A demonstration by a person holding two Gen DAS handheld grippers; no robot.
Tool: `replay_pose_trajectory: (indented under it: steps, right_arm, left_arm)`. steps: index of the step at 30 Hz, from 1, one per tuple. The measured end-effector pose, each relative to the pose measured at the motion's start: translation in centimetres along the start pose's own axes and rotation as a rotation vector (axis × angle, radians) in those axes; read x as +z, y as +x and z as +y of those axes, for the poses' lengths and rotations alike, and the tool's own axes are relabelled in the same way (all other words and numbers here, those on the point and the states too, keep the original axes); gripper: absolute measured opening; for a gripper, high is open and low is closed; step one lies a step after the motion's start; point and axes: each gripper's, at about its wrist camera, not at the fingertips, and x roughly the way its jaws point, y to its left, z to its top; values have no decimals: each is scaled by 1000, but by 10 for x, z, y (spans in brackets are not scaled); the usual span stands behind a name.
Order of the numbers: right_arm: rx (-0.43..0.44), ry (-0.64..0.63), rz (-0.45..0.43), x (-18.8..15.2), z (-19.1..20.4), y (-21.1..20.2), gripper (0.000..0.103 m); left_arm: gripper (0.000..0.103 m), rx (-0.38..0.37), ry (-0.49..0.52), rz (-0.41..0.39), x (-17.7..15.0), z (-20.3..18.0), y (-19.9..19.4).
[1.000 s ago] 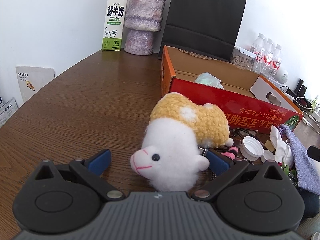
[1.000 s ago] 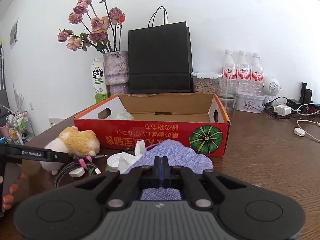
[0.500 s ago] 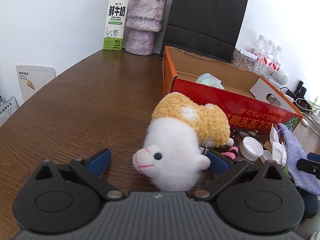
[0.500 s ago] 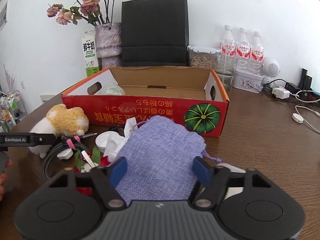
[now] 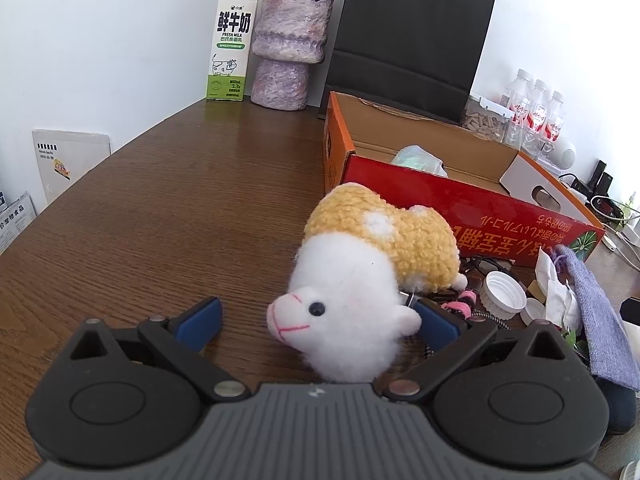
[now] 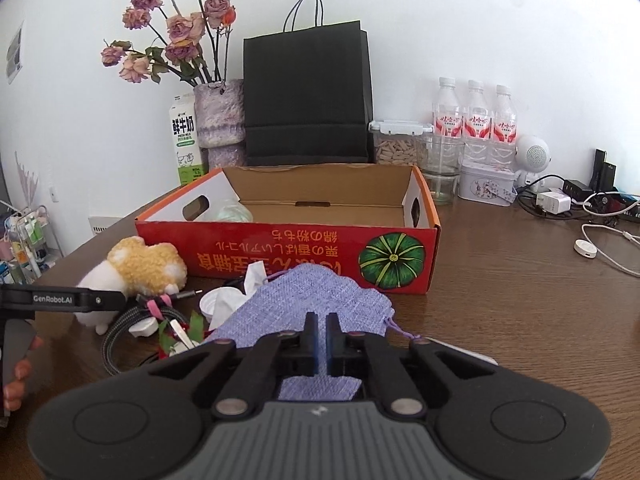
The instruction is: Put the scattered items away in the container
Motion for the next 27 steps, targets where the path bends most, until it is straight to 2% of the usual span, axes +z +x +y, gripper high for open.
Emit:
replay_pose_trajectory:
  steps: [1,2,3,4,7,11,13,18,23,26,27]
  right_arm:
    - [-7,5,11,2,-1,3,49]
    - [-14,-2,20,3,-1,5,64]
    - [-13,-22,29,5,1,9,85]
    - [-14,-33,35,6,2,13,88]
    - [-11,11,79,13,-1,31,88]
    - [7,221,71,30,-20,46,89]
    - [-13,267,75,38,-23,54,90]
    - [-61,265,157,46,-16,80,90]
    - [-56,235,207,41,-11,88,86]
    - [-53,232,203,39,-13,85,62]
    - [-48,236,199,39,-15,83,46]
  left_arm:
    - [103,-1,0,0,0,0,0]
    - [103,-1,-1,0,0,0,0]
    - [103,-1,-1,0,0,0,0]
    - [103,0,0,0,0,0,0]
    - [103,1,3,1,0,1,0]
    - [103,1,3,0,0,1,0]
    - [103,3,5,1,-1,1,0]
    - [103,5,8,2,-1,0,0]
    - [103,14,14,4,1,-1,2]
    - [103,12,13,19,9,-2,8]
    - [103,21,15,19,11,-2,9]
